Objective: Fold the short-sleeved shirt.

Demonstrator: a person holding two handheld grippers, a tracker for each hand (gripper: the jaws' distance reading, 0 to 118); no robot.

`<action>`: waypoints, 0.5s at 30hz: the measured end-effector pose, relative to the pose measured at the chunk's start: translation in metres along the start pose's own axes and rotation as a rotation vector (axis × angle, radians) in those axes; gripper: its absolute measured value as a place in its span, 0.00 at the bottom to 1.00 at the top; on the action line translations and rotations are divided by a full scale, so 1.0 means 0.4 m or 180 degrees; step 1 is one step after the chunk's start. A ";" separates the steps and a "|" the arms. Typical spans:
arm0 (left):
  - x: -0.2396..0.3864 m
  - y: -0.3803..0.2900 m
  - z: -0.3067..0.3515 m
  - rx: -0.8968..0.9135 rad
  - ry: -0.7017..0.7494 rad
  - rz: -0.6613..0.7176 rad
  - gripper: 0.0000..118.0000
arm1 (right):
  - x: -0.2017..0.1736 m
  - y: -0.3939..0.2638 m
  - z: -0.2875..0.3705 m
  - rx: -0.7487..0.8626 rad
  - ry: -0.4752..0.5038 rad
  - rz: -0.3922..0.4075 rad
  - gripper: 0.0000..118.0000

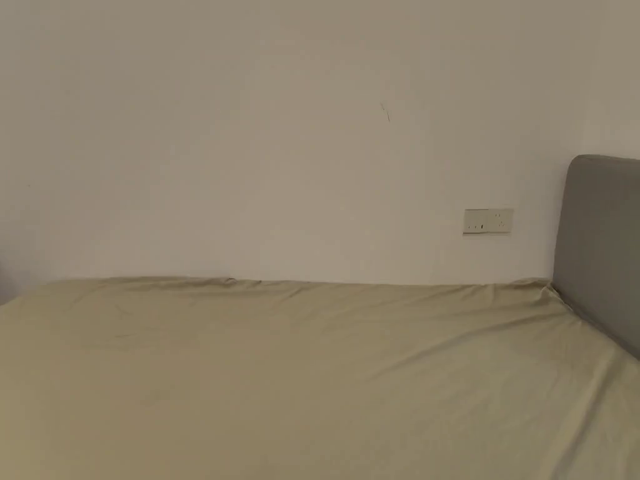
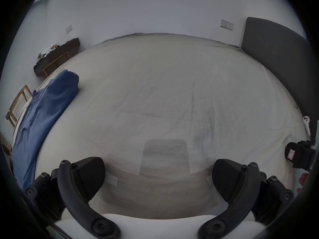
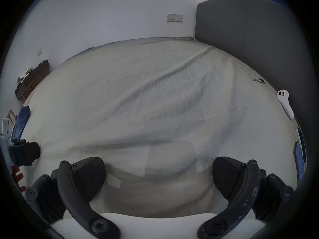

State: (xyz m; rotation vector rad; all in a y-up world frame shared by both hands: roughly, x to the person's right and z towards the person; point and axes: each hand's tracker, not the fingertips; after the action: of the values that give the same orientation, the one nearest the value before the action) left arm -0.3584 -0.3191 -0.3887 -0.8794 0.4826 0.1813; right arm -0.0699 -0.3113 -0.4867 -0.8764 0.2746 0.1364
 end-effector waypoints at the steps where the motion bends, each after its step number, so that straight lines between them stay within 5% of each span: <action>1: 0.005 0.005 0.005 0.0003 0.0016 -0.0013 1.00 | -0.009 0.008 0.001 0.0004 -0.0027 0.0010 1.00; 3: 0.005 0.015 0.029 0.0007 0.0047 -0.0040 1.00 | -0.006 0.014 0.024 -0.0010 -0.0048 -0.0035 1.00; 5: -0.004 0.049 0.119 0.0256 0.0158 -0.0128 1.00 | 0.002 0.042 0.083 0.0029 0.0190 -0.0347 1.00; 12: -0.086 0.337 0.622 0.1984 0.0231 -0.0302 1.00 | 0.000 0.377 0.547 0.1609 0.0432 -0.0422 1.00; 15: -0.104 0.375 0.867 0.2566 0.0554 -0.0480 1.00 | 0.000 0.406 0.723 0.1974 0.0459 -0.0682 1.00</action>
State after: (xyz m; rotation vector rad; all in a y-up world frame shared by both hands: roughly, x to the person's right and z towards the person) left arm -0.3324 0.0461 -0.2864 -0.1365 0.5857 -0.2251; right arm -0.0547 0.0154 -0.4309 -0.2940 0.3309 -0.2061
